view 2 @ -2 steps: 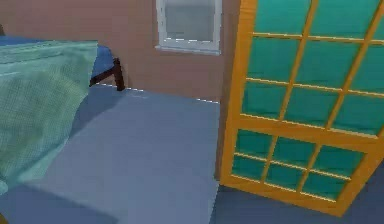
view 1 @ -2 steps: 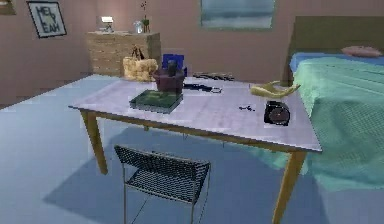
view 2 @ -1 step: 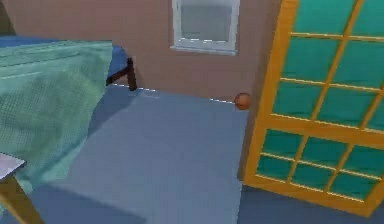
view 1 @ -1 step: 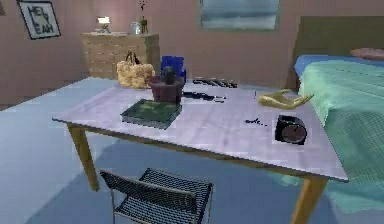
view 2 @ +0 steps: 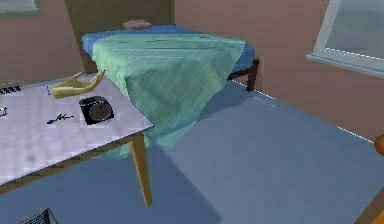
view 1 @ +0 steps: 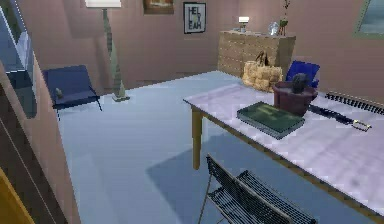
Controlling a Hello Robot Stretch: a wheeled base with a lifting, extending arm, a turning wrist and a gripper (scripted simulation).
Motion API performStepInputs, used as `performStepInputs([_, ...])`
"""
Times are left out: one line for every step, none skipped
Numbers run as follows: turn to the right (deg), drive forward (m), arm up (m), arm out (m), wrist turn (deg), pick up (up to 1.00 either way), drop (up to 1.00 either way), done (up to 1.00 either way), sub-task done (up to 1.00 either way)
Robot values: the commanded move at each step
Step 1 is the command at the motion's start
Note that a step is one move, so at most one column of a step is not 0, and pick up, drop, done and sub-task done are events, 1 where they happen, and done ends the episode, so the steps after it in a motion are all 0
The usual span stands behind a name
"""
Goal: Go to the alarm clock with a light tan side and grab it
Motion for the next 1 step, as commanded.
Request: performStepInputs([0.0,0.50,0.00,0.00,0.0,0.00,0.00,0.00,0.00])
